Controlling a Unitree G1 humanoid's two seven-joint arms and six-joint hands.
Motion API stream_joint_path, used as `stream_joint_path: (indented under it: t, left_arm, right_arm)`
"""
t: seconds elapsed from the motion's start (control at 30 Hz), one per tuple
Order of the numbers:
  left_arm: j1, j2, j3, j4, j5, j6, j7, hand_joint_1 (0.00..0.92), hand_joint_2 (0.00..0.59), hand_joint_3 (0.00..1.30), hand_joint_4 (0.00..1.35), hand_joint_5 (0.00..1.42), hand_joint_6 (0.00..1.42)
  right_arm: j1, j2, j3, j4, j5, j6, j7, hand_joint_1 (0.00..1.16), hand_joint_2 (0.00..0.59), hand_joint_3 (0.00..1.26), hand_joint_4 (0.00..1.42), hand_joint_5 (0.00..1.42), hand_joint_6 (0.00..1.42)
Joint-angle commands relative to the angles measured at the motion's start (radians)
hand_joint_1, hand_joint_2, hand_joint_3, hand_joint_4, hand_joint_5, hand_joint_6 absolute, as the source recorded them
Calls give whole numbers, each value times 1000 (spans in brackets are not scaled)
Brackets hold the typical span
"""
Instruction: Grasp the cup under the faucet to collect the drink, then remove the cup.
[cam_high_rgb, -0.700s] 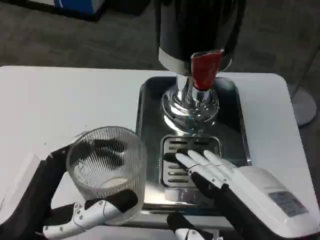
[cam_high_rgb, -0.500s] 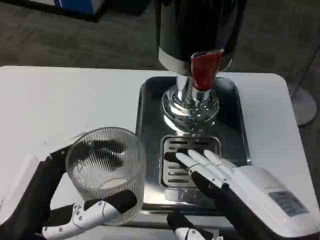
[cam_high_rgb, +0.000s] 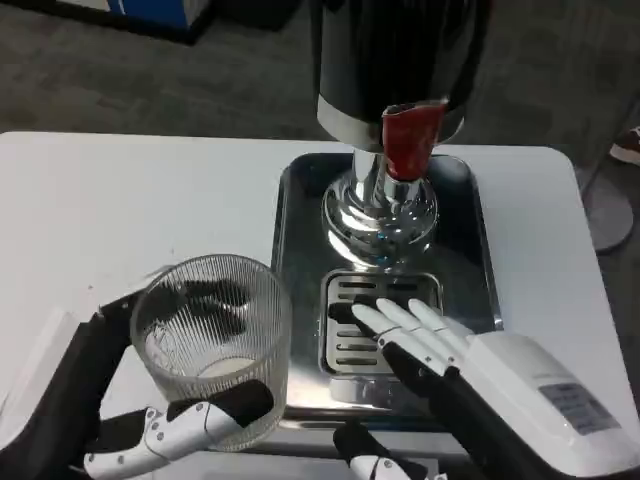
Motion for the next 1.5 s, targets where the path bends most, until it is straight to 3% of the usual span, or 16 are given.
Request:
stream_joint_path:
  t: [0.03,1.5]
  left_arm:
    - [-12,-1,-12,-17,-8,-1,-3,378,183,637,627,546,109]
    - [-79,13,-17,29,-13,18,-3,371,180,645,627,546,110]
  right_arm:
    - [14,1,-2,-22,-4,6,1,252,436,93,49,0,0]
    - [-14,18,-2,-3,-7,37,-3,252,436,103,73,0,0]
